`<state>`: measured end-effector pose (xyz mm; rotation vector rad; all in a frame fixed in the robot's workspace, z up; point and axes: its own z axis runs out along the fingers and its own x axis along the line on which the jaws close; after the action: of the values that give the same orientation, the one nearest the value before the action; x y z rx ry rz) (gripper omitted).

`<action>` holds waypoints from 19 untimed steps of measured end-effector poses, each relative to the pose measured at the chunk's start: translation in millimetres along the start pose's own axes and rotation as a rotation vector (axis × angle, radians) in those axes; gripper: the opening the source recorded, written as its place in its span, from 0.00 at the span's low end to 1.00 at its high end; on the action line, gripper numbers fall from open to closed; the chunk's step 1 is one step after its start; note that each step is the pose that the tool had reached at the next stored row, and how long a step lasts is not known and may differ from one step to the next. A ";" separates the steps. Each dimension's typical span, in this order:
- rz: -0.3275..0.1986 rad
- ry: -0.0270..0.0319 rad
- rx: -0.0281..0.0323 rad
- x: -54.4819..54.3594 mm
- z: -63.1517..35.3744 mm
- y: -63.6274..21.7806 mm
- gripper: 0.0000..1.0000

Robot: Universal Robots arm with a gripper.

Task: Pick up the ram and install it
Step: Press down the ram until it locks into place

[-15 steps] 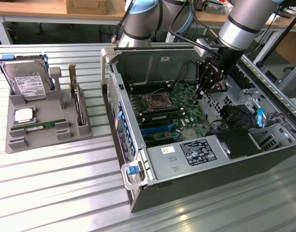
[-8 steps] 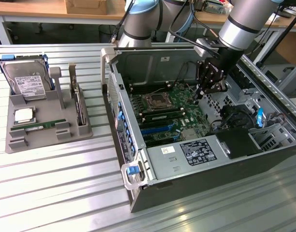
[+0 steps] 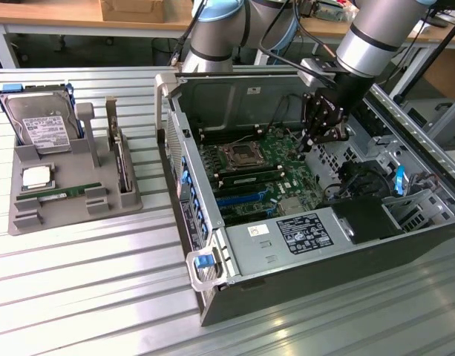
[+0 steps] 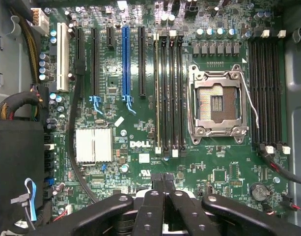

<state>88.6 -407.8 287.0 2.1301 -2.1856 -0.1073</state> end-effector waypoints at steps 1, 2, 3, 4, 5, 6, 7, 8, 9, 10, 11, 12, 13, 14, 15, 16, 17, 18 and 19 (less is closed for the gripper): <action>0.004 -0.0004 0.0000 0.0 0.0 0.0 0.11; 0.006 -0.0007 -0.0001 0.0 0.1 0.0 0.11; 0.008 -0.0010 -0.0001 0.0 0.1 0.0 0.11; 0.011 -0.0012 -0.0001 0.0 0.1 0.0 0.11; 0.012 -0.0013 -0.0002 0.0 0.1 0.0 0.11; 0.014 -0.0016 -0.0002 0.0 0.2 0.0 0.11; 0.018 -0.0021 -0.0003 0.0 0.2 0.0 0.11; 0.023 -0.0026 -0.0003 0.0 0.3 0.0 0.11; 0.027 -0.0031 -0.0004 0.0 0.4 0.0 0.11; 0.030 -0.0033 -0.0004 0.0 0.5 0.0 0.11; 0.033 -0.0037 -0.0004 0.0 0.5 -0.1 0.11; 0.035 -0.0040 -0.0005 0.0 0.6 -0.1 0.11; 0.038 -0.0043 -0.0005 0.0 0.7 -0.1 0.11; 0.041 -0.0046 -0.0006 0.0 0.8 -0.1 0.11; 0.046 -0.0051 -0.0006 0.0 0.9 -0.1 0.11; 0.048 -0.0053 -0.0007 0.0 1.0 -0.1 0.11; 0.050 -0.0057 -0.0007 0.0 1.1 -0.1 0.11; 0.052 -0.0059 -0.0007 0.0 1.2 -0.1 0.11; 0.053 -0.0060 -0.0007 0.0 1.2 -0.1 0.11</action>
<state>88.6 -407.8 285.8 2.0718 -2.2434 -0.1109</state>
